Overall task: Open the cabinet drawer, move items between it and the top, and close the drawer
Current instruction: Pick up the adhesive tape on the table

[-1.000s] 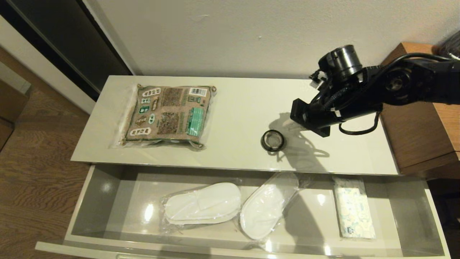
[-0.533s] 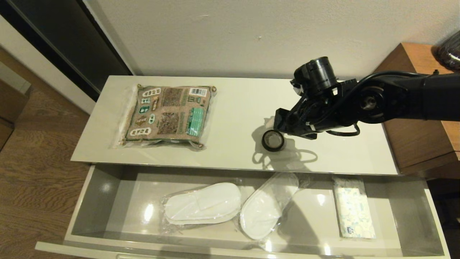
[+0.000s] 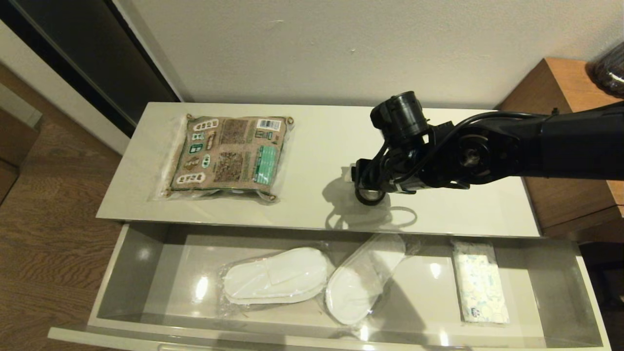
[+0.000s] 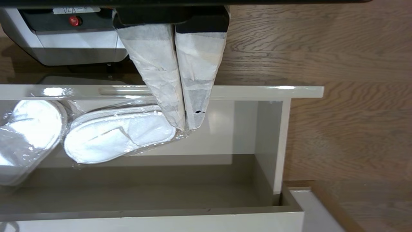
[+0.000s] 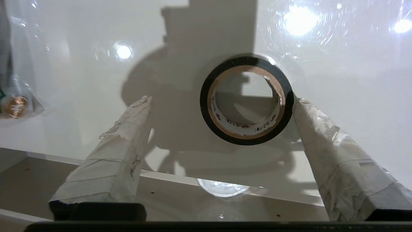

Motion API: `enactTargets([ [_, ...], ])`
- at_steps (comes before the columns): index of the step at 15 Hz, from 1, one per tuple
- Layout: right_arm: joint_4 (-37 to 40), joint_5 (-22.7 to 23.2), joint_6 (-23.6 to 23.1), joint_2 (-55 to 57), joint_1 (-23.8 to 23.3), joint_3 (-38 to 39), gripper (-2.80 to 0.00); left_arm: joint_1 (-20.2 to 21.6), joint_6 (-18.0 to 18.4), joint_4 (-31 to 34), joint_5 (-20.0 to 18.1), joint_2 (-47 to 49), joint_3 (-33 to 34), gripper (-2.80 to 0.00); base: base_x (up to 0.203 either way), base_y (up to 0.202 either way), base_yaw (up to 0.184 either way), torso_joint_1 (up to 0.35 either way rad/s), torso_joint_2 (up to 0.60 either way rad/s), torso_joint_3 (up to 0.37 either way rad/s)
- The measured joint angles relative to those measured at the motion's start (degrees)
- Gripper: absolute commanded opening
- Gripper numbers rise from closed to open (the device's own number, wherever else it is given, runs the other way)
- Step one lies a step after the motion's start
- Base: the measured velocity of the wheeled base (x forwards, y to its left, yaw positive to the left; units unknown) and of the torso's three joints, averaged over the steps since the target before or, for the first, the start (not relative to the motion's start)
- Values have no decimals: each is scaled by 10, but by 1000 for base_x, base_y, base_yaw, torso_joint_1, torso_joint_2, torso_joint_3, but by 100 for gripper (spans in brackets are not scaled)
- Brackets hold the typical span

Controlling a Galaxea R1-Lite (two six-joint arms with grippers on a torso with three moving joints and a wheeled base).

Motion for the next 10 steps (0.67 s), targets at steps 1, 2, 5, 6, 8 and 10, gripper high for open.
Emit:
enactTargets([
  [1, 3, -4, -1, 3, 1, 0, 0, -1, 0, 0, 0, 0, 0, -280, 0, 0, 0, 0, 0, 0],
  [2, 5, -5, 0, 5, 1, 1, 0, 0, 0, 0, 0, 0, 0, -280, 0, 0, 0, 0, 0, 0],
  [5, 1, -12, 2, 14, 4, 5, 0, 0, 0, 0, 0, 0, 0, -280, 0, 0, 0, 0, 0, 0],
  [6, 0, -13, 3, 17, 2, 5, 0, -1, 0, 0, 0, 0, 0, -280, 0, 0, 0, 0, 0, 0],
  [8, 0, -14, 5, 24, 1, 7, 0, 0, 0, 0, 0, 0, 0, -280, 0, 0, 0, 0, 0, 0],
  [10, -4, -20, 7, 33, 2, 13, 0, -1, 0, 0, 0, 0, 0, -280, 0, 0, 0, 0, 0, 0],
])
